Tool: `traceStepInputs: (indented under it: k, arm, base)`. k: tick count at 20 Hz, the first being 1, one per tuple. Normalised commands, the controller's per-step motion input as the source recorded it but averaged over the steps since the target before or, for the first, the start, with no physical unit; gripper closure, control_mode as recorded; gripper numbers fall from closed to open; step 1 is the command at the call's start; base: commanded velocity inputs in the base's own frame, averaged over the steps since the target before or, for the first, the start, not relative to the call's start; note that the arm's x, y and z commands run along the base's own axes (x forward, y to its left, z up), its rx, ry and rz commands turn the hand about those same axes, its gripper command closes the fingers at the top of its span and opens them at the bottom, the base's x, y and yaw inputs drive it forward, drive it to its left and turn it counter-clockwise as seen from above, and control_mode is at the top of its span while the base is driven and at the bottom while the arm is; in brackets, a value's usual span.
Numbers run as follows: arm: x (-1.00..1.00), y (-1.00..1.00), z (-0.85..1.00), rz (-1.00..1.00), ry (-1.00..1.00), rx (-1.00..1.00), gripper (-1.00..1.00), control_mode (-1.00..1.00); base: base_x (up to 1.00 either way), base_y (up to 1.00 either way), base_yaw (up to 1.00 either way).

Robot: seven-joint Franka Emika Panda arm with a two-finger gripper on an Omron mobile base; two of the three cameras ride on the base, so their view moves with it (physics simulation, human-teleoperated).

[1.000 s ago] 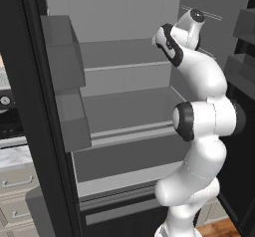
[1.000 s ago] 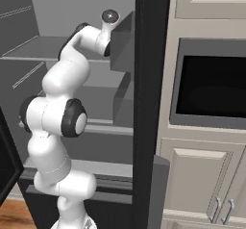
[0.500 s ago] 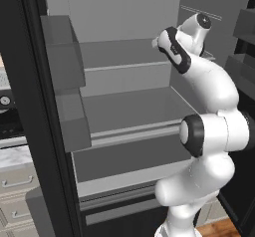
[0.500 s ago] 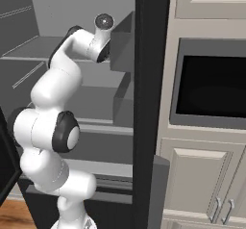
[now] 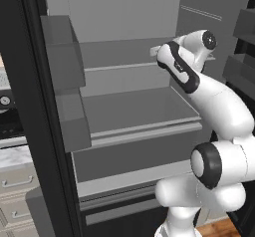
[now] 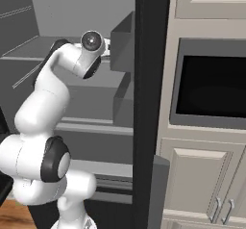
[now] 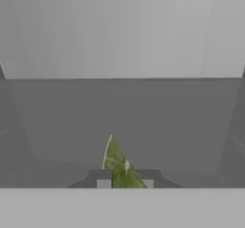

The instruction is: Grab the lemon and lemon wedge from the fridge, place them in the blender, close the lid, and turn on the blender to create a marinade.

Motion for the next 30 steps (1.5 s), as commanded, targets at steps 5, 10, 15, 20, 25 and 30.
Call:
traceStepInputs:
  k: [5,10,15,20,25,30]
  arm:
    - [-0.95,0.20,0.43,0.07,0.08,-0.04,1.00,-1.00]
    - [-0.99,0.12,0.44,0.09,0.16,-0.07,1.00,-1.00]
    - [-1.00,0.12,-0.04,0.07,0.06,-0.13,1.00,-1.00]
    - [-0.82,0.08,-0.28,0.00,0.03,-0.15,1.00,-1.00]
    - [-0.31,0.00,-0.41,0.00,0.08,-0.11,1.00,-1.00]
    - [-0.01,-0.07,-0.26,0.00,0.02,-0.02,1.00,-1.00]
  base:
    - [0.00,0.00,0.00]
    - [0.00,0.00,0.00]
    - [0.00,0.00,0.00]
    - [0.00,0.00,0.00]
    - [0.00,0.00,0.00]
    - [0.00,0.00,0.00]
